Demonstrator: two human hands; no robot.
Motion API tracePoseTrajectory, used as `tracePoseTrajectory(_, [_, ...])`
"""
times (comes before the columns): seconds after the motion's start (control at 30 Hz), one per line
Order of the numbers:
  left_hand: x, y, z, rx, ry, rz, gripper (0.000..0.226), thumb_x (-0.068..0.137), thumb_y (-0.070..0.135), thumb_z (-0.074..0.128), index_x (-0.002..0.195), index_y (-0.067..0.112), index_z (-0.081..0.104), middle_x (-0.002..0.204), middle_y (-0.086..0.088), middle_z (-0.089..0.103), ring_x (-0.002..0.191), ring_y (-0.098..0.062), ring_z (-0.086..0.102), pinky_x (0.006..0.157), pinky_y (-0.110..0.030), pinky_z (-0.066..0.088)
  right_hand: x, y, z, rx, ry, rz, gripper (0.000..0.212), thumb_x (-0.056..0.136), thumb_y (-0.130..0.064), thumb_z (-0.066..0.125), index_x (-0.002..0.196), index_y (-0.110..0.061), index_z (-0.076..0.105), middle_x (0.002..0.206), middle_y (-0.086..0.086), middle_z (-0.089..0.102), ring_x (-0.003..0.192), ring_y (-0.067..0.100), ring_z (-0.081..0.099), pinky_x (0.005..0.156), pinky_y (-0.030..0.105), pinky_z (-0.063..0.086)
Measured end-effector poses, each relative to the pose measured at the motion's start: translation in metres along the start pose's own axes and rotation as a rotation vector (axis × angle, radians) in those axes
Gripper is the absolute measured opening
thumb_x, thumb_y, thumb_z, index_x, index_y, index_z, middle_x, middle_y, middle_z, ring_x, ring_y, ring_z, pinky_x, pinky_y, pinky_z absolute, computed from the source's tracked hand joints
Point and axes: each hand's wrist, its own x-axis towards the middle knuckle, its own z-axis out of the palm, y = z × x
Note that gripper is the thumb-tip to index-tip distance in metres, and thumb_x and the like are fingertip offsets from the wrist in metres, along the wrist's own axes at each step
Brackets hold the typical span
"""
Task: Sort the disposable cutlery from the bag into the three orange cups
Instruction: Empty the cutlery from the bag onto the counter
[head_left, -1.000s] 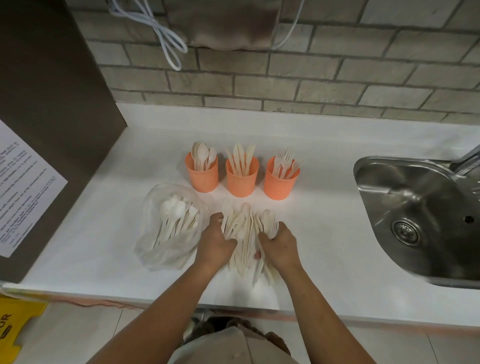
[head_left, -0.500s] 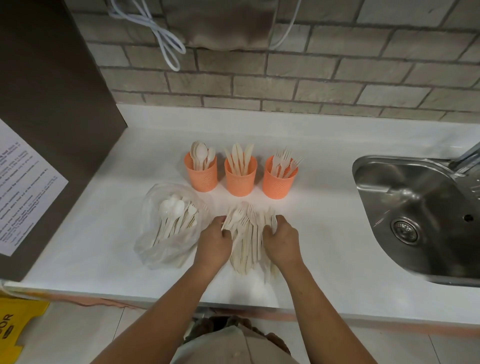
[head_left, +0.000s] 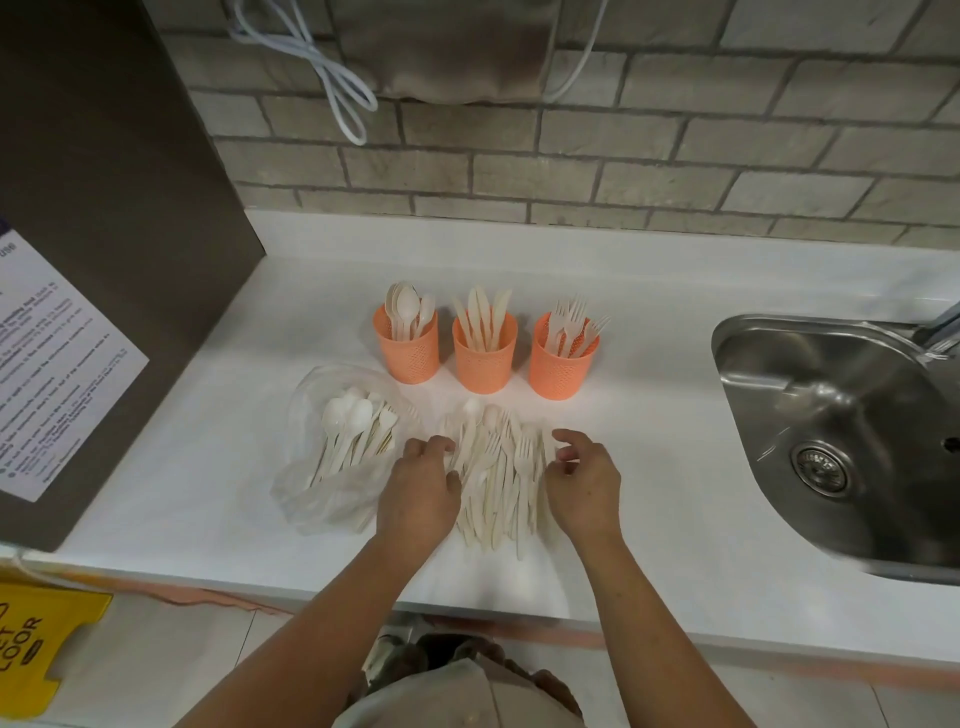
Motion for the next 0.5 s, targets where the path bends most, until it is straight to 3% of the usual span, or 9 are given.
tracePoseTrajectory(0.07, [-0.004, 0.001, 0.001, 0.062, 0.014, 0.031, 0.04, 0.102, 0.036, 0.055, 0.142, 0.031, 0.049, 0.137, -0.005, 0.05, 0.108, -0.023, 0.061, 0.08, -0.032, 0.058, -0.002, 0.006, 0.0, -0.048, -0.005, -0.027, 0.042, 0.092, -0.008, 0.062, 0.132, -0.02, 0.065, 0.113, 0.008, 0.055, 0.094, 0.024, 0.065, 0.09, 0.023, 0.046])
tracePoseTrajectory(0.17, [-0.008, 0.005, 0.007, 0.255, -0.084, 0.076, 0.051, 0.103, 0.05, 0.048, 0.151, 0.043, 0.034, 0.145, -0.005, 0.041, 0.125, -0.027, 0.05, 0.086, -0.035, 0.056, -0.01, 0.017, 0.01, -0.22, -0.067, -0.083, 0.046, 0.094, -0.024, 0.066, 0.139, -0.024, 0.061, 0.108, 0.007, 0.046, 0.094, 0.031, 0.06, 0.095, 0.034, 0.052])
tracePoseTrajectory(0.27, [-0.008, 0.01, 0.01, 0.314, -0.126, 0.08, 0.055, 0.104, 0.05, 0.045, 0.156, 0.041, 0.029, 0.147, -0.008, 0.039, 0.13, -0.028, 0.044, 0.091, -0.035, 0.053, -0.013, 0.024, 0.015, -0.279, -0.085, -0.163, 0.041, 0.095, -0.021, 0.062, 0.136, -0.02, 0.062, 0.1, 0.005, 0.045, 0.09, 0.03, 0.053, 0.089, 0.042, 0.055])
tracePoseTrajectory(0.33, [-0.008, 0.013, 0.006, 0.288, -0.129, 0.067, 0.057, 0.104, 0.052, 0.044, 0.157, 0.043, 0.026, 0.148, -0.009, 0.038, 0.131, -0.029, 0.044, 0.091, -0.037, 0.053, -0.01, 0.026, 0.014, -0.257, -0.033, -0.164, 0.041, 0.093, -0.019, 0.062, 0.134, -0.019, 0.065, 0.1, 0.006, 0.047, 0.09, 0.031, 0.053, 0.088, 0.039, 0.051])
tracePoseTrajectory(0.4, [-0.009, 0.018, -0.004, 0.269, -0.112, 0.064, 0.058, 0.103, 0.055, 0.043, 0.157, 0.044, 0.024, 0.148, -0.008, 0.036, 0.133, -0.029, 0.043, 0.09, -0.039, 0.055, -0.008, 0.022, 0.011, -0.242, 0.085, -0.181, 0.039, 0.091, -0.018, 0.063, 0.129, -0.017, 0.068, 0.104, 0.01, 0.052, 0.096, 0.033, 0.053, 0.087, 0.029, 0.036])
tracePoseTrajectory(0.5, [-0.014, 0.028, -0.03, 0.105, 0.107, 0.139, 0.049, 0.102, 0.048, 0.051, 0.149, 0.039, 0.043, 0.14, -0.005, 0.044, 0.128, -0.025, 0.048, 0.088, -0.039, 0.057, -0.012, -0.012, 0.003, -0.104, 0.126, -0.195, 0.032, 0.093, -0.013, 0.065, 0.125, -0.019, 0.069, 0.118, 0.009, 0.051, 0.112, 0.028, 0.05, 0.095, 0.022, 0.033])
